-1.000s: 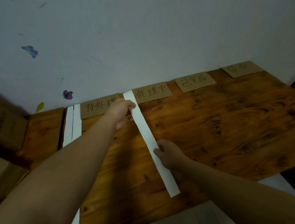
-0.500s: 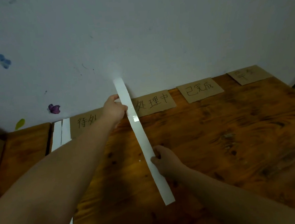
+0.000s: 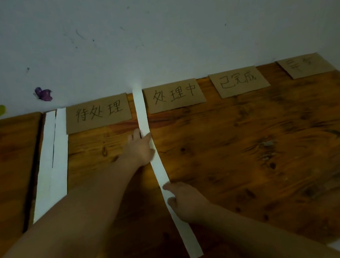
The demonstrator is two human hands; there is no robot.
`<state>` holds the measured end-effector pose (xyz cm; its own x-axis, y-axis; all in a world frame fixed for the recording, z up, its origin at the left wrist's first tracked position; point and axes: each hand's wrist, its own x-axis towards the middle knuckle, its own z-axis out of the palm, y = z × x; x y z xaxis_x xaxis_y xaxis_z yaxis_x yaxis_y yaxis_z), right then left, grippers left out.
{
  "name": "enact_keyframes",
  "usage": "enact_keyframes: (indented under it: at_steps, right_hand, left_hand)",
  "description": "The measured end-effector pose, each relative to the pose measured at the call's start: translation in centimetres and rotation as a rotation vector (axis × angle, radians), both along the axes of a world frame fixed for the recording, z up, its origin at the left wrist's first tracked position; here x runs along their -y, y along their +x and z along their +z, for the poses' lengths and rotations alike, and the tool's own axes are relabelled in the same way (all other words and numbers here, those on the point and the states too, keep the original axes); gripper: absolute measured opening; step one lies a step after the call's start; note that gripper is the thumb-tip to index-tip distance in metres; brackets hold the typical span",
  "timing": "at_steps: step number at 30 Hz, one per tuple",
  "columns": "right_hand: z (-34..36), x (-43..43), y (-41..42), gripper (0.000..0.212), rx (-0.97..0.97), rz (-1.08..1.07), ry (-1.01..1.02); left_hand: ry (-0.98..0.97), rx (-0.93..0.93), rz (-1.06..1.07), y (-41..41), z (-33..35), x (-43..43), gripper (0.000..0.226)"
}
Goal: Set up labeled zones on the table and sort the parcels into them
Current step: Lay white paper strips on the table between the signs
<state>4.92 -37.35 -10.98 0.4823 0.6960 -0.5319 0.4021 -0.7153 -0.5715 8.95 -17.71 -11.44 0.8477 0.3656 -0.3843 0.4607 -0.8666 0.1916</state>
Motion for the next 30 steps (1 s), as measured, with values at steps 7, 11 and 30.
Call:
enact_keyframes:
  at_steps: [7, 11, 30]
  right_hand:
    - [0.3, 1.2, -2.2, 0.047, 0.317, 0.318, -0.125]
    - [0.3, 2.3, -3.2, 0.049, 0.318, 0.452, -0.125]
    - [0.0, 4.0, -3.2, 0.058, 0.352, 0.456, -0.026]
  left_hand:
    - [0.020, -0.088, -0.041, -2.2, 0.0, 1.0, 0.066]
    - [-0.036, -0.097, -0.088, -3.7, -0.4, 1.8, 0.066]
    - [-0.060, -0.081, -0.105, -4.8, 0.3, 2.8, 0.077]
